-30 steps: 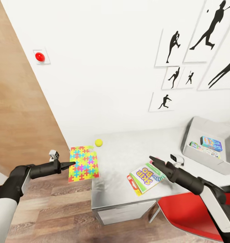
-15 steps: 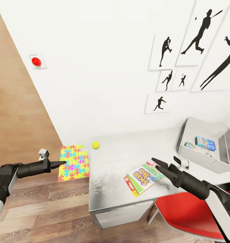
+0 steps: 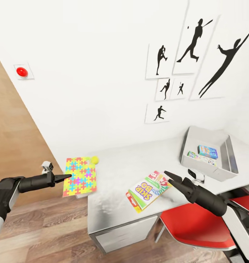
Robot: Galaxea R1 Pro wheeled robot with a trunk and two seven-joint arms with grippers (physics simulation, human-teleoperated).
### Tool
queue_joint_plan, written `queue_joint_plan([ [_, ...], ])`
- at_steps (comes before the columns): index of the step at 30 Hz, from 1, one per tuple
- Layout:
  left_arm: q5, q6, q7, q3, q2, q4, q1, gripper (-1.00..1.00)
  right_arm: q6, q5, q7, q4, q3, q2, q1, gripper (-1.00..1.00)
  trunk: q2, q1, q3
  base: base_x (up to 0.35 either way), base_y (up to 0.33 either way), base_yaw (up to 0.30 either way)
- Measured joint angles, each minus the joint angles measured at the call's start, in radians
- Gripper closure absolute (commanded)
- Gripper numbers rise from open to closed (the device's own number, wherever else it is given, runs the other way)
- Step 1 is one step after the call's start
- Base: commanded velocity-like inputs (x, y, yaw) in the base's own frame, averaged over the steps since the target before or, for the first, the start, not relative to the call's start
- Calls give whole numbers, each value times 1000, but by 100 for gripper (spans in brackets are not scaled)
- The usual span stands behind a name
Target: Put all the toys in the child's room - the three board games (two on the bed and one on the table), the two jigsaw puzzles on the table, and the tennis ball on the table - inside the toy box on the table in the child's room.
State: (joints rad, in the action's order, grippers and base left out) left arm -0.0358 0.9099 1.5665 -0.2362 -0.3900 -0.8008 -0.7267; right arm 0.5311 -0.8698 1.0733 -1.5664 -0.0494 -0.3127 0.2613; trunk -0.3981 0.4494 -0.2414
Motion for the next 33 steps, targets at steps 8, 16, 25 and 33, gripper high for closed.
queue_joint_plan([
  [8, -1, 0, 0, 18, 0, -1, 0, 100, -1, 0, -2, 4, 0, 1, 0, -100, 0, 0, 12, 0, 0, -199],
  [16, -1, 0, 0, 24, 0, -1, 0, 100, -41, 0, -2, 6, 0, 0, -1, -100, 0, 0, 23, 0, 0, -205],
  [25, -1, -1, 0, 25, 0, -1, 0, 100, -52, 31, -1, 6, -1, 1, -16, -100, 0, 0, 36, 0, 0, -206],
  [33, -1, -1, 0, 25, 0, -1, 0, 100, -73, 88, 3, 10, -1, 6, -17, -100, 0, 0, 47, 0, 0, -206],
])
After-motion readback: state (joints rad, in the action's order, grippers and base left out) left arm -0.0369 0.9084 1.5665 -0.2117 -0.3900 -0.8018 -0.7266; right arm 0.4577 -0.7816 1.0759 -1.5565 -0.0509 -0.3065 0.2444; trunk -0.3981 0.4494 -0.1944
